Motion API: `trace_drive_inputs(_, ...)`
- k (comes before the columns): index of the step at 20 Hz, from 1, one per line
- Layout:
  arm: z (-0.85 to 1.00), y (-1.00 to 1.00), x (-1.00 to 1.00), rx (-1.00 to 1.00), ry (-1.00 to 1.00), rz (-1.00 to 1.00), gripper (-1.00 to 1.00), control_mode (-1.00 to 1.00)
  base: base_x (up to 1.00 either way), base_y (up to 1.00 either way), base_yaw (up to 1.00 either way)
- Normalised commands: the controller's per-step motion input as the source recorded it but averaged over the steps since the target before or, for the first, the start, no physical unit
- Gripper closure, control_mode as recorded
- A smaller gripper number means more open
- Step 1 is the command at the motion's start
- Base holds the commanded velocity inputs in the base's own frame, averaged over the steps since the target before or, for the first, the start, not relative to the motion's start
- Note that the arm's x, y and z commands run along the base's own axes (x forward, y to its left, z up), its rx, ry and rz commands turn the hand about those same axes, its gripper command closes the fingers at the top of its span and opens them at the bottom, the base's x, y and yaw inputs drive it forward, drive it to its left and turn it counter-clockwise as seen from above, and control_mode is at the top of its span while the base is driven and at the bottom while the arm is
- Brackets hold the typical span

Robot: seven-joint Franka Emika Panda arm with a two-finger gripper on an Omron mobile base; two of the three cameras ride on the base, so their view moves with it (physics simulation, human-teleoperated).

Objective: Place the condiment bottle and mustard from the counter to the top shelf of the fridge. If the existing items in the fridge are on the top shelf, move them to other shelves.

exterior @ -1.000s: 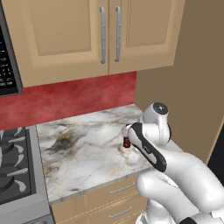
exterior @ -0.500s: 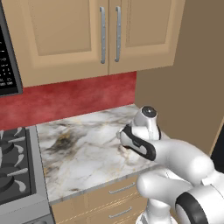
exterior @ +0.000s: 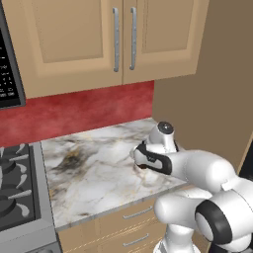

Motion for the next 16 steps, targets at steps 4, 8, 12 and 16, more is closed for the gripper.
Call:
trace_drive_inputs(4, -0.12, 0.0, 0.09, -0.01, -0.03, 0.0, -1.0, -1.0, 0.0, 0.0, 0.0)
trace_drive_inputs(8, -0.08, 0.0, 0.09, 0.0, -0.06, 0.0, -1.0, -1.0, 0.0, 0.0, 0.0)
trace_drive_inputs(12, 0.0, 0.0, 0.09, 0.0, -0.05, 0.0, -1.0, -1.0, 0.0, 0.0, 0.0)
trace_drive_inputs(16, 0.0, 0.0, 0.08, 0.0, -0.03, 0.0, -1.0, -1.0, 0.0, 0.0, 0.0)
